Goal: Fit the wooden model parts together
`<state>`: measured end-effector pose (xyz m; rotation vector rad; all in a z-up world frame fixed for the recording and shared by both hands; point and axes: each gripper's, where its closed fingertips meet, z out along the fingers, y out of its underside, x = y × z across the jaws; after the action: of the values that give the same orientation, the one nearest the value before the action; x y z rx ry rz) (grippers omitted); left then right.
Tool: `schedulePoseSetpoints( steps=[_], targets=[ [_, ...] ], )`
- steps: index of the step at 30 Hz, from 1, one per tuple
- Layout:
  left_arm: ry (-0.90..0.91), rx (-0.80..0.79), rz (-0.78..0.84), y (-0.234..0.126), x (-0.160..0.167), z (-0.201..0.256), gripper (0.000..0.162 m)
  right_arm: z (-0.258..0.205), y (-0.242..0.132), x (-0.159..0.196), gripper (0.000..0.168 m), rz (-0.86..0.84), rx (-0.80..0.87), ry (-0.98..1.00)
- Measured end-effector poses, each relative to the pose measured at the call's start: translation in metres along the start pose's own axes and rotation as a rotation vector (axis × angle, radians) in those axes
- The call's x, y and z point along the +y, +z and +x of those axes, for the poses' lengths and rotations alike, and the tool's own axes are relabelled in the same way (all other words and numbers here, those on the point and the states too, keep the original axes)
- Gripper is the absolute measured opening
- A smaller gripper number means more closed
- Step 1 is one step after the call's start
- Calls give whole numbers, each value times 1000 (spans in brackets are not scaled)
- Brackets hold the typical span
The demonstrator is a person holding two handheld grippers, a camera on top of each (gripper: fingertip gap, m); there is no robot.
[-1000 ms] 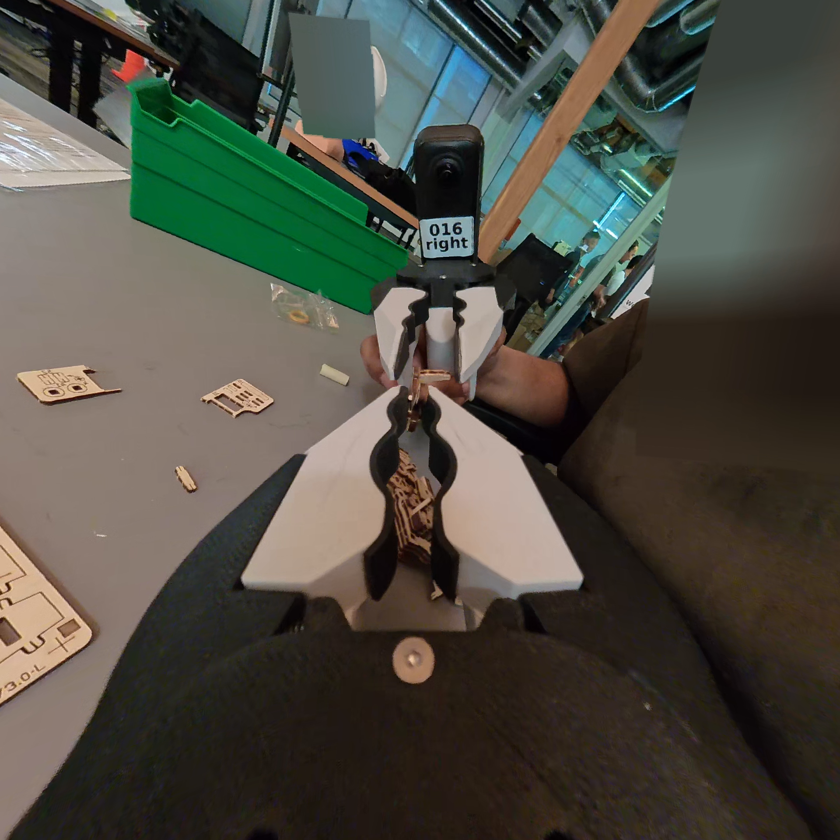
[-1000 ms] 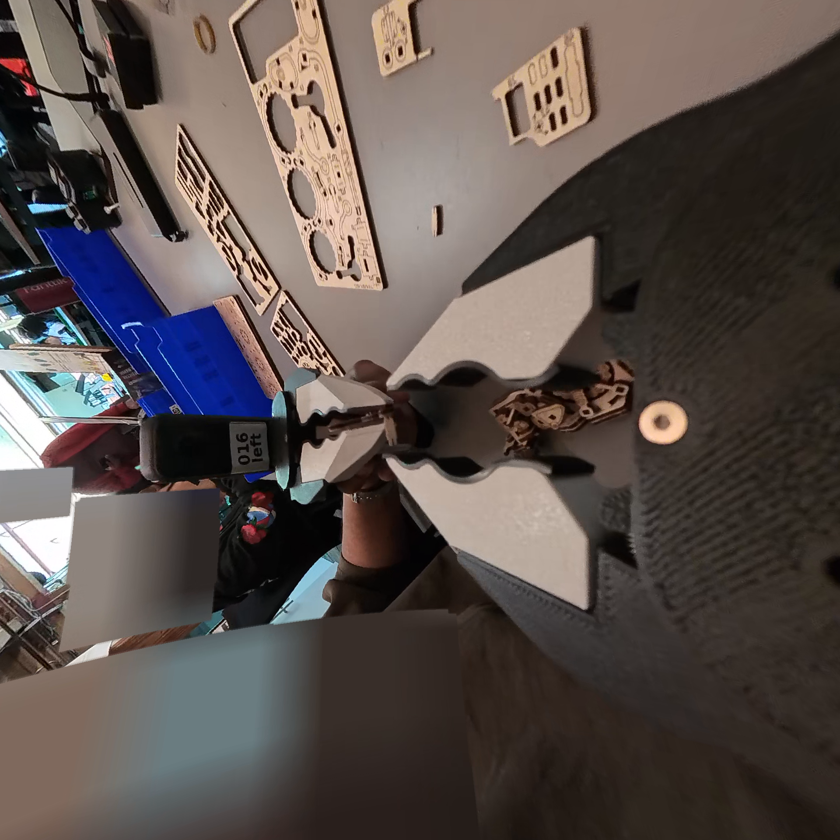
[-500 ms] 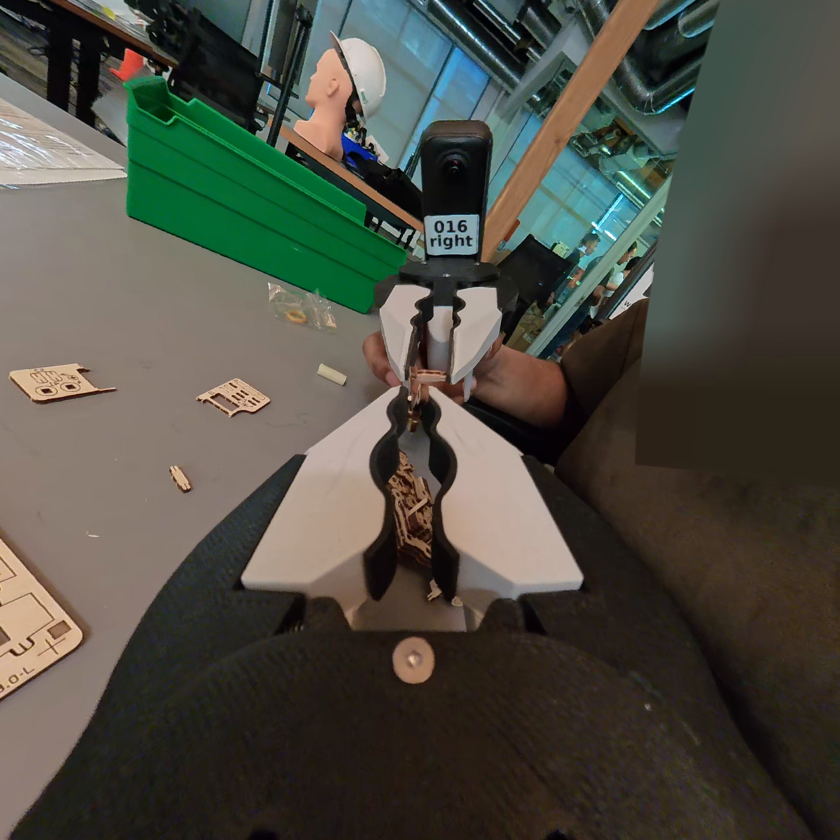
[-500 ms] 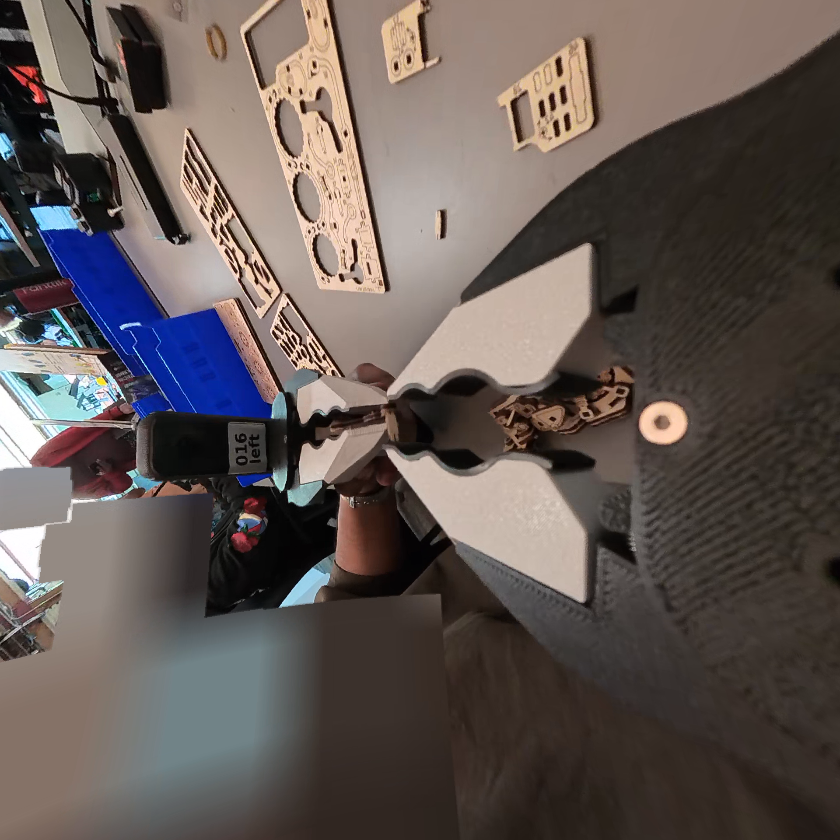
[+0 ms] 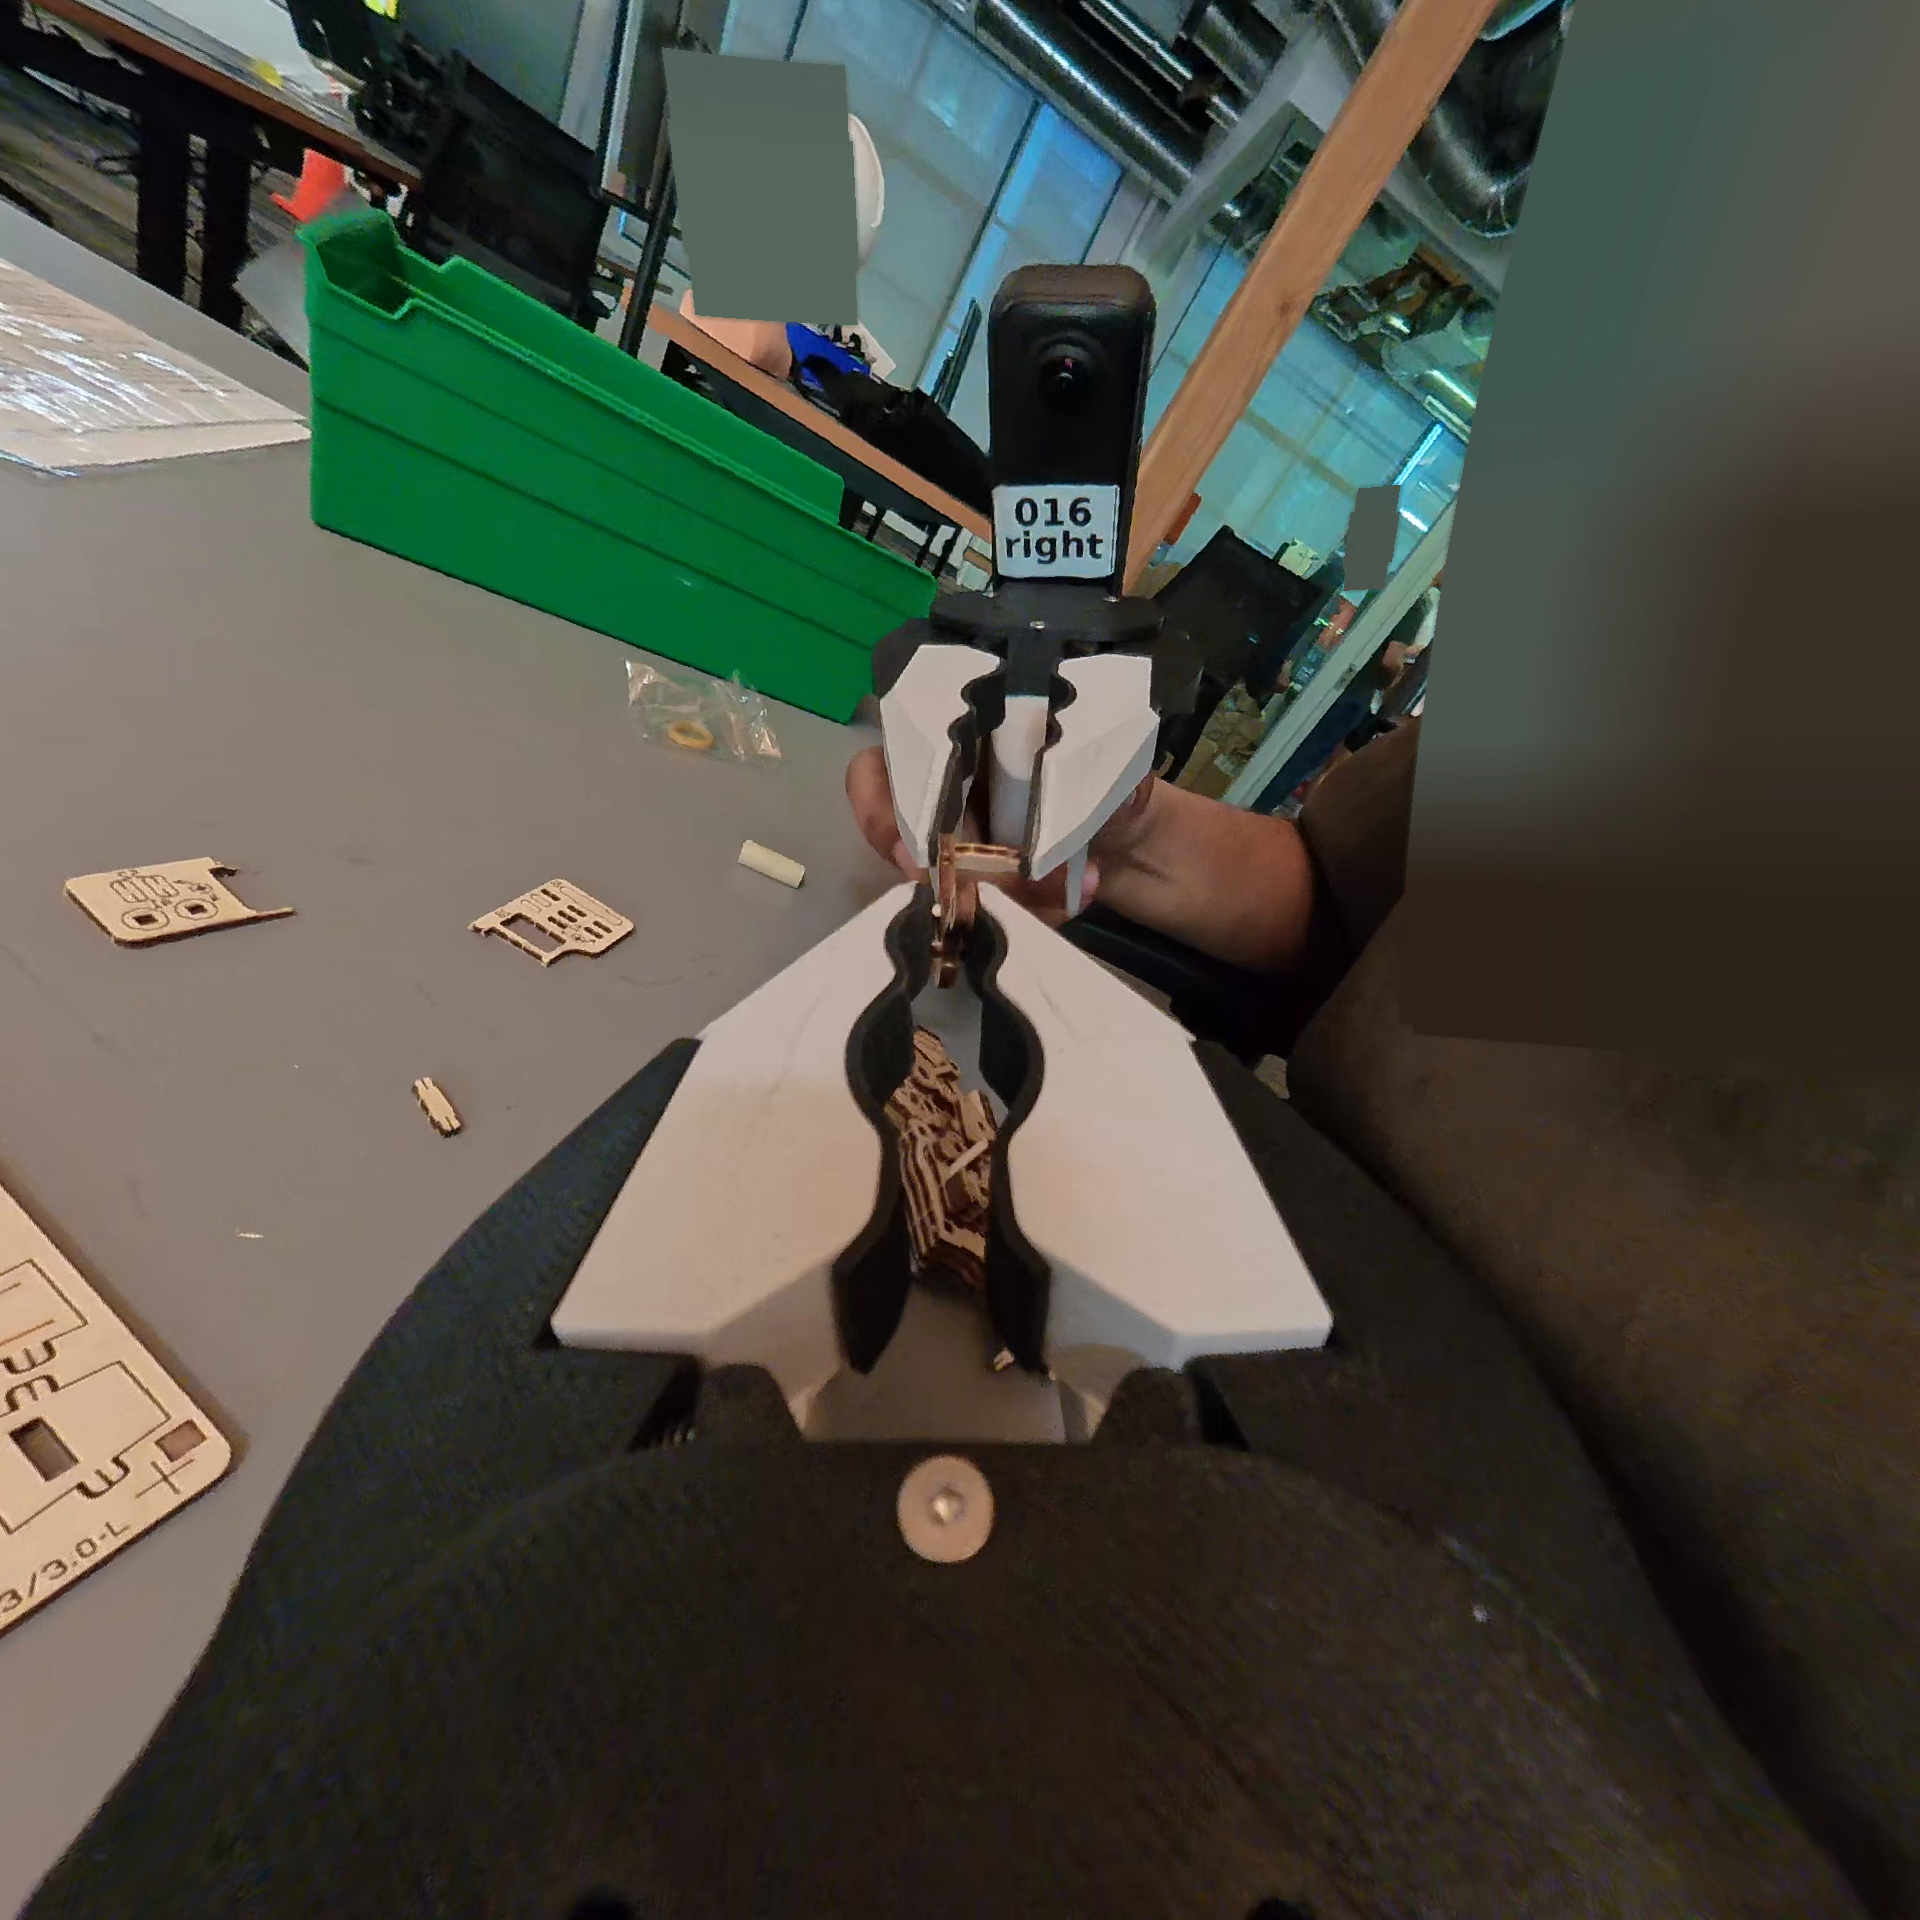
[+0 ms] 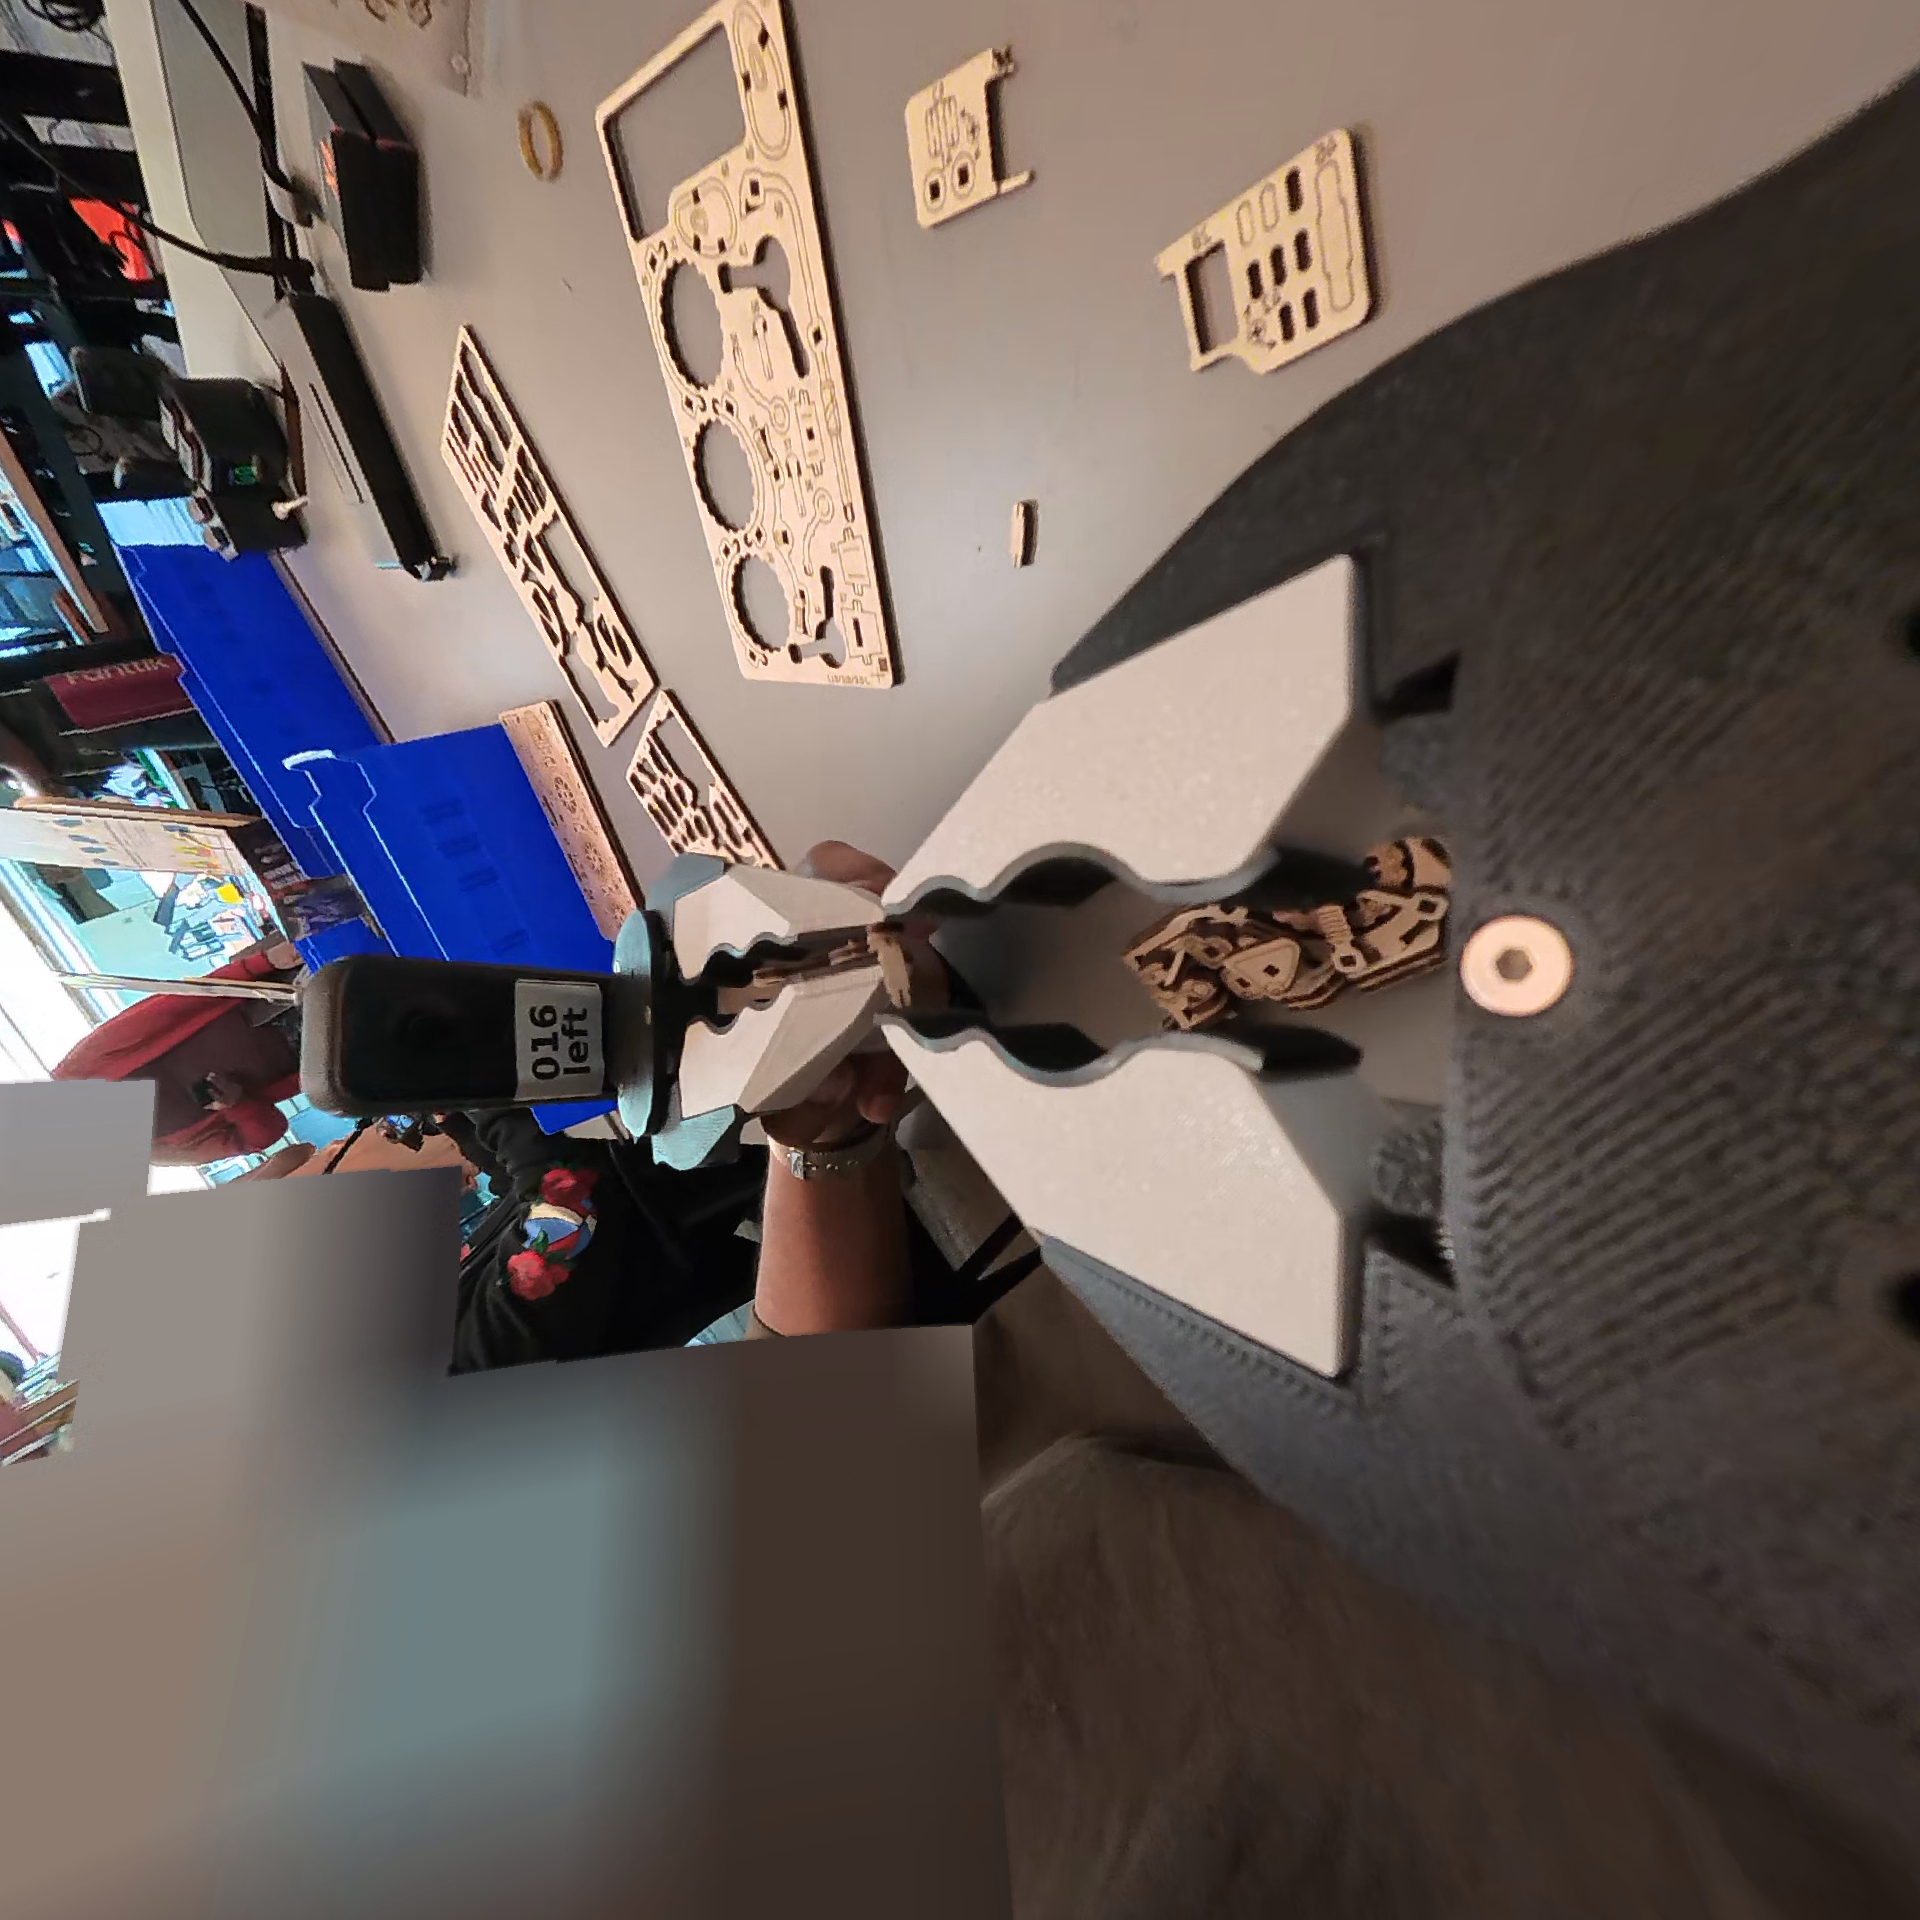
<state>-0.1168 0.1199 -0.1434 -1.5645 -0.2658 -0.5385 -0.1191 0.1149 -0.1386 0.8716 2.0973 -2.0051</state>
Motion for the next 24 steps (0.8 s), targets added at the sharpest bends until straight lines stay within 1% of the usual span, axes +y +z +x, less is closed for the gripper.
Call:
schedulePoseSetpoints(
  steps=[2, 5, 7, 12, 17, 24],
  targets=[
    [18, -5, -6, 0, 0, 0, 1, 0, 0, 0, 15, 4, 7, -13],
    [40, 15, 3, 0, -2, 5, 1, -2, -3, -2, 25, 20, -1, -50],
    [77, 28, 5, -1, -2, 9, 1, -6, -5, -4, 28, 33, -21, -89],
    [257, 46, -39, 0, 4, 22, 1, -17, -13, -7, 25, 57, -30, -280],
    [411, 34, -83, 2, 13, 29, 1, -33, -15, -1, 26, 39, -93, -363],
    [428, 48, -74, 2, 12, 32, 1, -38, -10, 11, 26, -19, -94, -436]
  ],
)
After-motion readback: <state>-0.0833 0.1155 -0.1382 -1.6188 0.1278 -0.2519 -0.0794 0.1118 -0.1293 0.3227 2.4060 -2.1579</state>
